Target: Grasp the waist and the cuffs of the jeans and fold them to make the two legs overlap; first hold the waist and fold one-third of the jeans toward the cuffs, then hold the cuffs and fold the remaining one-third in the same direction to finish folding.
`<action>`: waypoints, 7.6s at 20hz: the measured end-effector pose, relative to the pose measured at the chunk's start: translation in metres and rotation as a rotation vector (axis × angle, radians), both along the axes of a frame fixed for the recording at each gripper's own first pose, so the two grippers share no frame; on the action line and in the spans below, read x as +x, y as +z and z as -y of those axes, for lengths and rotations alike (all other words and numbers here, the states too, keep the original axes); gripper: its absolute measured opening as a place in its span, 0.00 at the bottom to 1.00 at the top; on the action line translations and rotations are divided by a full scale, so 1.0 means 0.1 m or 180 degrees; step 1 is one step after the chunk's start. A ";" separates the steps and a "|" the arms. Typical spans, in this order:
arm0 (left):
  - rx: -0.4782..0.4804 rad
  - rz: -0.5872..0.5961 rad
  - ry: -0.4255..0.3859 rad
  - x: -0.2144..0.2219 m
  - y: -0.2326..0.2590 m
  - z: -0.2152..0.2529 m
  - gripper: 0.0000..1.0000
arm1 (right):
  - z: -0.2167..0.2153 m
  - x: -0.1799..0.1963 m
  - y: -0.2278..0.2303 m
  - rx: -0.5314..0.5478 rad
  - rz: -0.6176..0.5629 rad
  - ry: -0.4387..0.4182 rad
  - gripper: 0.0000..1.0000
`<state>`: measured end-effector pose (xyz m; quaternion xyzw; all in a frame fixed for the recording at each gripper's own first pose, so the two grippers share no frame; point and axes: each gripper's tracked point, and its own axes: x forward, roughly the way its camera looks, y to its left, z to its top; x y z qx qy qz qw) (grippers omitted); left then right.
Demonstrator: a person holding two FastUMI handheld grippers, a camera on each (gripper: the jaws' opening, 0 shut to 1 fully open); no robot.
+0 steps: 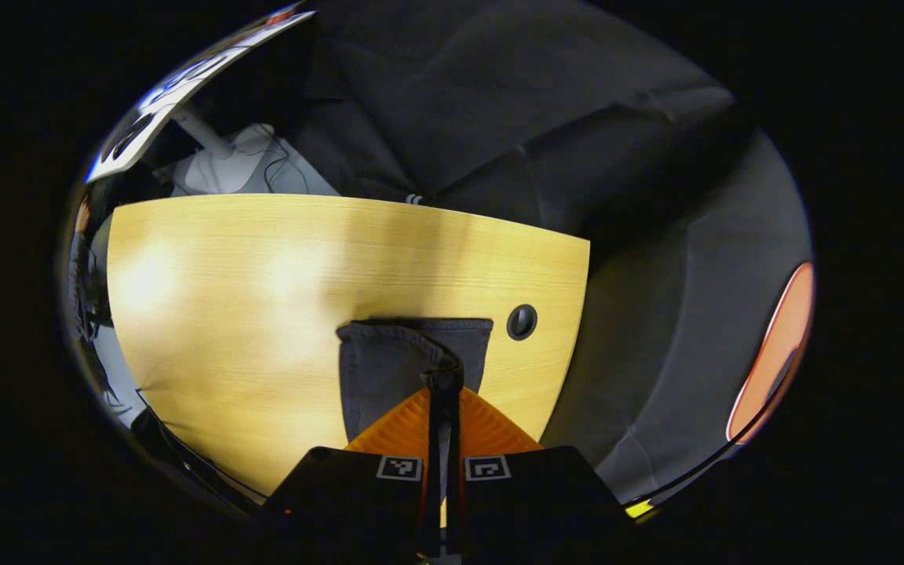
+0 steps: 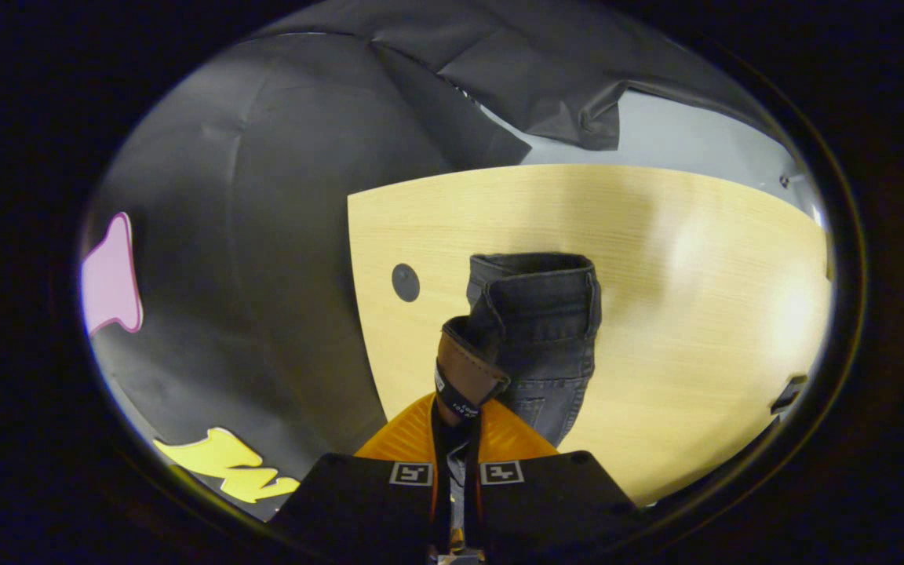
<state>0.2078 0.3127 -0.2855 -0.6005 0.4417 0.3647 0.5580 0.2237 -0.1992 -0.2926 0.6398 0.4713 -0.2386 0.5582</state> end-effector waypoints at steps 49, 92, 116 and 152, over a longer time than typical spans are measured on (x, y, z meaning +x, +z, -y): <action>0.3538 0.2878 -0.3153 -0.54 2.38 2.13 0.95 | -0.76 -0.56 1.80 -0.3947 0.2399 0.2153 0.91; 0.3506 0.1704 -0.3088 -1.50 1.41 2.53 1.00 | 0.67 0.22 -0.82 -0.3570 0.0777 0.2044 0.07; 0.3977 0.1557 -0.2217 -2.08 1.26 0.58 0.99 | -1.00 -0.68 1.38 -0.3611 0.2780 0.4610 0.03; 0.0622 0.1155 -0.0724 -0.79 -0.44 0.46 0.98 | 1.43 -1.45 2.59 -0.3197 0.2258 0.3910 0.98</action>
